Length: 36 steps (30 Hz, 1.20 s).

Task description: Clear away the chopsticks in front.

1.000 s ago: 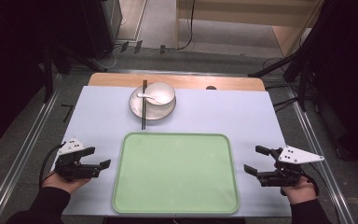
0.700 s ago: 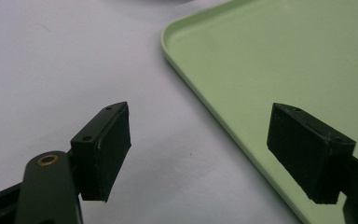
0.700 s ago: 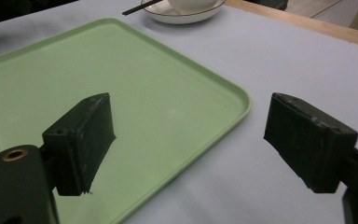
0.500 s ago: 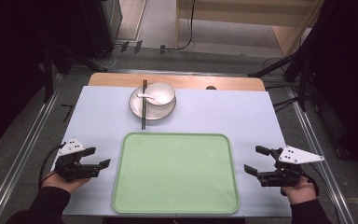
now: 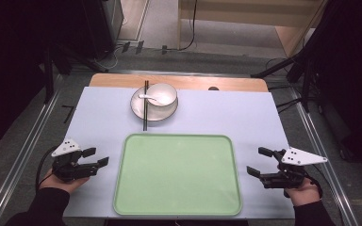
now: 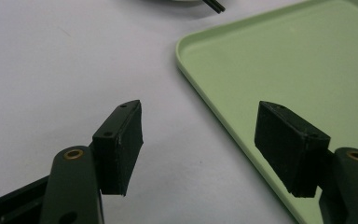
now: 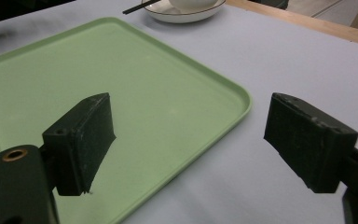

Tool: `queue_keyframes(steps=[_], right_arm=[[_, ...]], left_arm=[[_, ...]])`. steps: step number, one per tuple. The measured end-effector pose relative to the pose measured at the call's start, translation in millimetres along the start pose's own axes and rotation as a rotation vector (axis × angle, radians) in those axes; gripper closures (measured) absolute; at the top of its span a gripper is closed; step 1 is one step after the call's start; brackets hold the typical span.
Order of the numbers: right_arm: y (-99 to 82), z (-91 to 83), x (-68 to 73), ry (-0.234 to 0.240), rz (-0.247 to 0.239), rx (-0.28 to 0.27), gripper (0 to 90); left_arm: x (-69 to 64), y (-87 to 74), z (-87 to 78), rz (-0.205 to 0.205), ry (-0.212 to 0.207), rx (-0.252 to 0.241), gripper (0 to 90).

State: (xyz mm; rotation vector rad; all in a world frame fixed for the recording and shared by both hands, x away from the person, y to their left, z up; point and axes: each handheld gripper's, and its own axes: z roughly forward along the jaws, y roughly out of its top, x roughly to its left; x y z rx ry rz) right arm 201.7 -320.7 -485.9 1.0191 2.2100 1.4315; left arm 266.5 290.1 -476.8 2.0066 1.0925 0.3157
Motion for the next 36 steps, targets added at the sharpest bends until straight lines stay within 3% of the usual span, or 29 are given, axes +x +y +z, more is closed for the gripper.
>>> queue_keyframes(steps=[6,9,19,22,29,36], right_arm=[[0.1,0.1,0.1,-0.001,0.0,0.0,16.3],[0.0,0.1,0.0,-0.002,0.0,0.0,16.3],[-1.3,-0.3,-0.4,-0.004,0.008,0.003,16.3],[-1.6,-0.3,-0.6,-0.006,0.007,0.003,16.3],[-2.2,-1.9,-0.5,-0.013,0.014,0.0,16.3],[-2.5,-2.0,-0.5,-0.013,0.017,0.001,16.3]], left_arm=[[7.1,8.0,5.2,-0.023,0.016,0.0,35.4],[13.9,15.4,11.0,-0.088,0.011,0.0,32.9],[17.3,41.4,23.7,-0.091,0.03,0.026,34.9],[18.7,51.2,24.0,-0.116,0.013,0.067,33.6],[24.2,71.3,29.0,-0.132,0.022,0.086,33.4],[21.5,93.3,38.2,-0.116,0.02,0.087,33.5]])
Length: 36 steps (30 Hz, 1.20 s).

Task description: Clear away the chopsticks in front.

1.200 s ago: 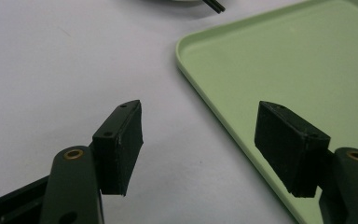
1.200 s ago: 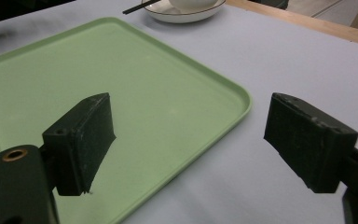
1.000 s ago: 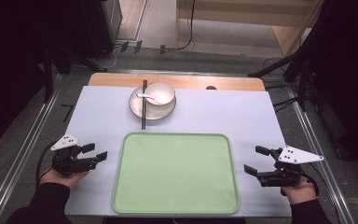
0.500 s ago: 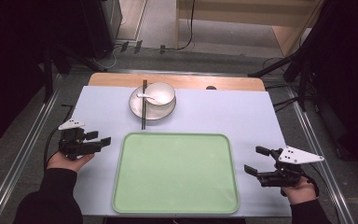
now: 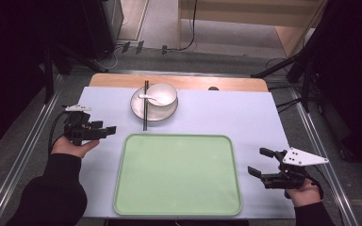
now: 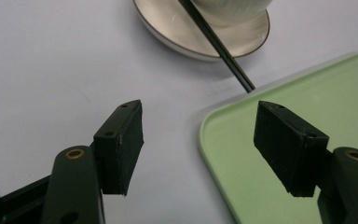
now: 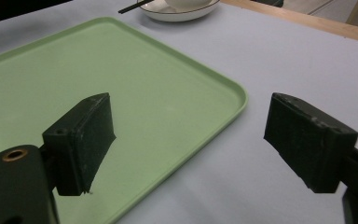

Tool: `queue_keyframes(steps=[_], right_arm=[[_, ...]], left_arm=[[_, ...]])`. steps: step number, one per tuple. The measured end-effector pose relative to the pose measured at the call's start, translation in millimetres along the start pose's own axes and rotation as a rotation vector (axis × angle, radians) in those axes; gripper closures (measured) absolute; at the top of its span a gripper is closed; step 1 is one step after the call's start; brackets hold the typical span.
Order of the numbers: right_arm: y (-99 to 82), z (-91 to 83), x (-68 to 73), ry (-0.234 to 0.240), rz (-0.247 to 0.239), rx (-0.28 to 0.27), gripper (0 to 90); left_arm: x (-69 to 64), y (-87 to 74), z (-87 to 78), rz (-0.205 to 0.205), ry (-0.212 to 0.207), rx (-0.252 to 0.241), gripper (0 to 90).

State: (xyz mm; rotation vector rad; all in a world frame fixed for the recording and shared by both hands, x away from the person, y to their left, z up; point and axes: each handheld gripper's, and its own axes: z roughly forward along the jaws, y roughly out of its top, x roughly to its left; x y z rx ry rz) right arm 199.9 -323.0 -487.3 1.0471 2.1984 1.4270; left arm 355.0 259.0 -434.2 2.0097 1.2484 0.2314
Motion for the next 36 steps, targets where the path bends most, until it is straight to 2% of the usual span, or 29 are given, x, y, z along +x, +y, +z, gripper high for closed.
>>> queue_keyframes(steps=[2,4,5,11,14,18,20,24,26,31,34,36], right_arm=[[-0.2,0.7,0.2,0.001,-0.003,0.005,16.3],[-0.3,0.7,0.2,0.0,-0.006,0.008,16.4],[-0.3,0.7,0.2,0.0,-0.005,0.007,16.3],[-0.1,1.9,-0.3,-0.002,-0.006,0.003,16.3],[0.1,1.4,0.0,-0.002,-0.005,0.004,16.3],[-0.2,0.7,0.1,0.0,-0.003,0.001,16.3],[-0.3,0.6,0.1,0.0,-0.002,0.001,16.3],[-0.4,0.1,0.4,0.002,-0.005,0.003,16.3],[-0.6,-0.2,0.5,0.002,-0.006,0.0,16.4],[-0.9,-0.8,0.6,0.002,-0.004,0.0,16.4],[-1.2,-0.9,1.0,0.001,-0.004,0.0,16.4],[-1.3,-1.2,1.0,0.0,-0.003,0.004,16.4]], left_arm=[[-3.9,12.6,6.8,0.005,0.002,0.008,33.5],[-4.6,15.4,8.6,0.011,0.003,0.013,33.5],[-6.7,23.2,13.3,0.017,0.013,0.022,33.5],[-13.2,44.5,34.1,0.026,0.025,0.043,33.5],[-15.2,52.7,47.9,0.008,0.039,0.071,35.5],[-18.3,62.3,61.9,-0.016,0.043,0.064,37.6],[-18.9,66.2,68.7,-0.025,0.056,0.054,38.3],[-21.8,71.2,83.5,-0.029,0.103,0.065,40.6],[-24.0,71.9,90.9,-0.035,0.103,0.069,42.8],[-26.5,70.9,105.6,-0.029,0.133,0.098,46.5],[-28.7,70.7,114.0,-0.055,0.133,0.104,49.4],[-32.6,71.4,117.3,-0.043,0.137,0.108,50.9]])
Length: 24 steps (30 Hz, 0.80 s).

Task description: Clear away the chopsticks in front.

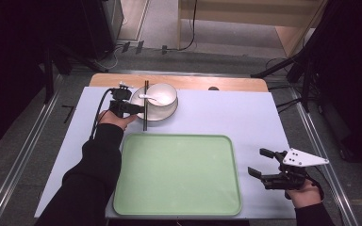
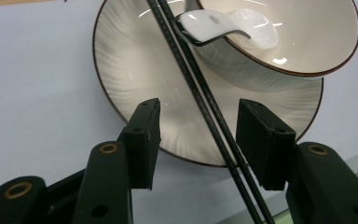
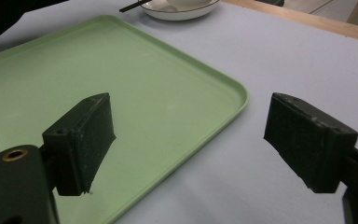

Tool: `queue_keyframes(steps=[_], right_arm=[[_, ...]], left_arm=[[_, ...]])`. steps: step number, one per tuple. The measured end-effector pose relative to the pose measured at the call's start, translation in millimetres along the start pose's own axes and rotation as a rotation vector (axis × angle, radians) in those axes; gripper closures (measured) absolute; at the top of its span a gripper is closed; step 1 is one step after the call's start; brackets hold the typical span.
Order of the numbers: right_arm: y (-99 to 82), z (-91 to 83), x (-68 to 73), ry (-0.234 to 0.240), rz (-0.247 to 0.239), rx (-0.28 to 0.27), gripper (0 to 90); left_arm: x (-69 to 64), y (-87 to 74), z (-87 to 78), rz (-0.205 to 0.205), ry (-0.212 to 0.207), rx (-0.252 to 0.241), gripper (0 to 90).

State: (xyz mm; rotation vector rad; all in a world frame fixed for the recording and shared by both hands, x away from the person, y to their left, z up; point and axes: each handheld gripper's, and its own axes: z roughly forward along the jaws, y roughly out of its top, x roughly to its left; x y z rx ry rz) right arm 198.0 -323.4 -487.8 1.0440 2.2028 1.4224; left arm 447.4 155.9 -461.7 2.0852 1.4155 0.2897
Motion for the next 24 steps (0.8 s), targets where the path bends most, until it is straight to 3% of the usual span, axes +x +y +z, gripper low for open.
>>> queue_keyframes(steps=[8,9,17,22,24], right_arm=[[-0.3,-1.3,0.4,-0.001,-0.002,-0.002,16.4],[-0.7,-2.0,0.2,-0.001,-0.001,-0.005,16.4],[-0.9,-4.1,1.6,-0.004,0.0,-0.006,16.4],[-1.4,-4.5,1.1,-0.003,-0.001,-0.005,16.4],[-1.3,-4.8,1.4,-0.002,-0.003,-0.007,16.4]], left_arm=[[0.8,-0.2,10.9,-0.024,0.017,0.03,55.6],[1.7,-0.6,11.8,-0.044,-0.001,0.033,56.6],[-0.3,-1.7,21.9,-0.046,0.019,0.044,61.4],[-0.6,-2.2,27.7,-0.065,0.02,0.044,72.4],[2.5,-2.2,31.7,-0.115,0.021,0.046,78.1]])
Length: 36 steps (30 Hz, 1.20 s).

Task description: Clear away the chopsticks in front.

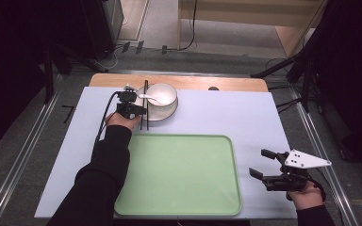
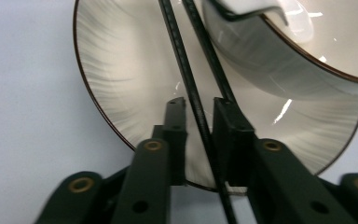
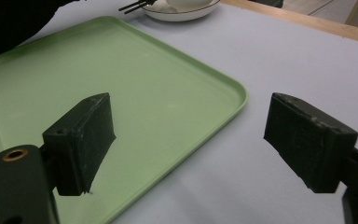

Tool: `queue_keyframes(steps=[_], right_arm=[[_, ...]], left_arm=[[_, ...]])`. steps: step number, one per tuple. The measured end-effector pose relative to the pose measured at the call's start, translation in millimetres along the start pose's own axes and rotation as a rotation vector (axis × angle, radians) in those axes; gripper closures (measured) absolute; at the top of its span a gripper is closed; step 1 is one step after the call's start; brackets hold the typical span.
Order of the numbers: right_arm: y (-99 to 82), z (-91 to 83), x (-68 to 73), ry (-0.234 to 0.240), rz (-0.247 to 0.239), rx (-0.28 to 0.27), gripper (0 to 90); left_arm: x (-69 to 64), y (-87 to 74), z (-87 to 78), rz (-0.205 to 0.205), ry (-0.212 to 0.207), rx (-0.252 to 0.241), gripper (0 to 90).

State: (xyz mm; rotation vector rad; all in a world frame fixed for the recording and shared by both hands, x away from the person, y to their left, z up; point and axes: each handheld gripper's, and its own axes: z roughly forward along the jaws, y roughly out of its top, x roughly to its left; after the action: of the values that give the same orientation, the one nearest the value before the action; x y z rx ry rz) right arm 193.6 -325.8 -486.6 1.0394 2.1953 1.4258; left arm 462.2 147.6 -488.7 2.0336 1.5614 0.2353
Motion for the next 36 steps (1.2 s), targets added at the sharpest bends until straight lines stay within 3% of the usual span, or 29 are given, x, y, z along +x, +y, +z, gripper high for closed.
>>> queue_keyframes(steps=[5,8,18,24,32,36], right_arm=[[0.0,-0.5,0.2,-0.001,-0.001,-0.001,16.4],[-0.1,-0.8,0.2,-0.002,-0.001,-0.002,16.4],[-0.3,-1.7,0.6,-0.004,0.001,-0.003,16.4],[-0.3,-1.7,0.7,-0.006,0.001,-0.001,16.4],[-0.5,-0.7,0.8,-0.006,-0.004,0.004,16.4],[-0.5,0.5,0.7,-0.005,-0.003,0.008,16.4]], left_arm=[[5.3,1.3,1.8,-0.088,-0.022,-0.005,84.4],[7.5,2.1,1.3,-0.112,-0.015,-0.008,86.0],[15.7,4.5,-11.6,-0.107,-0.012,-0.014,86.5],[33.7,4.3,-34.8,-0.091,-0.047,-0.001,86.5],[54.3,-8.4,-60.6,-0.083,-0.072,0.002,86.5],[64.4,-23.8,-73.1,-0.091,-0.096,-0.01,86.5]])
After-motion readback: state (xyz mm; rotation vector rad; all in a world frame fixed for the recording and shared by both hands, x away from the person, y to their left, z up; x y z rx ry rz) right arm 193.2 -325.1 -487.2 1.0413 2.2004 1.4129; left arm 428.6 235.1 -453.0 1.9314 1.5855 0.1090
